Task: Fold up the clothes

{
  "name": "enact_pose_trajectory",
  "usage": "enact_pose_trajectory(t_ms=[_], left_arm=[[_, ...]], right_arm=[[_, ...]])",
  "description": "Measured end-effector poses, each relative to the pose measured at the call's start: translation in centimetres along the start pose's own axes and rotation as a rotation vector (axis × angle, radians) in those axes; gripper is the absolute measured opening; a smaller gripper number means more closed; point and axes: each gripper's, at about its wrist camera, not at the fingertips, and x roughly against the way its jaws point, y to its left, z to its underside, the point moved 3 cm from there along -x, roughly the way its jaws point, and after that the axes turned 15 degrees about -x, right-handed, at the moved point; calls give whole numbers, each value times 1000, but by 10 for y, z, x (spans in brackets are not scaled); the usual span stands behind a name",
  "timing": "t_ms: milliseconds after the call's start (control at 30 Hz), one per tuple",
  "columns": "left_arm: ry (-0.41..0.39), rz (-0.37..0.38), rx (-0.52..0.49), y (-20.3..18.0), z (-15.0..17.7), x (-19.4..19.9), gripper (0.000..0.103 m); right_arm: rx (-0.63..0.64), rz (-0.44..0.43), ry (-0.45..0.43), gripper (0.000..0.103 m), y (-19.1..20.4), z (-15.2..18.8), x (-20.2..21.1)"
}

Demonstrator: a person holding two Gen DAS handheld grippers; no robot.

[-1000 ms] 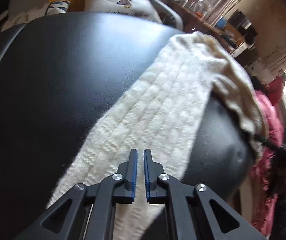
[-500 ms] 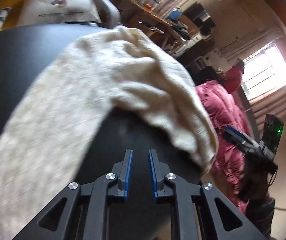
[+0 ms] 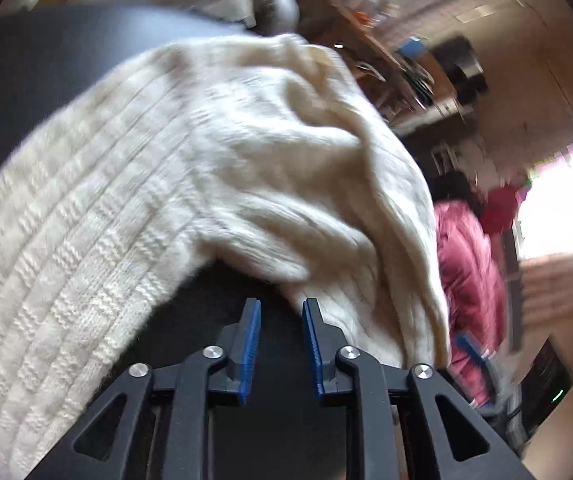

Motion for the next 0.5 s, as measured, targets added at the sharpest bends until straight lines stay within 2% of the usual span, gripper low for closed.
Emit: enact_pose_trajectory(t_ms=[67,200,233,333,500], left_arm=[[-5,-5,58,9,-4,-4,23],[-5,-25,93,16,-8,-10,23],[-6,-29,87,16,-8,-9,23],[-40,-96,42,17,0,6,23],[-126,-198,-18,33,12,48,23]], right_arm=[[-18,-7,19,103,-4,0,-9],[-27,-43,29,103,-6,3,-12],[-25,-64,33,103,-5,3,-10],[-27,-232,77,103,3,-11,1],[25,-288,74,103,27,-50,-1]])
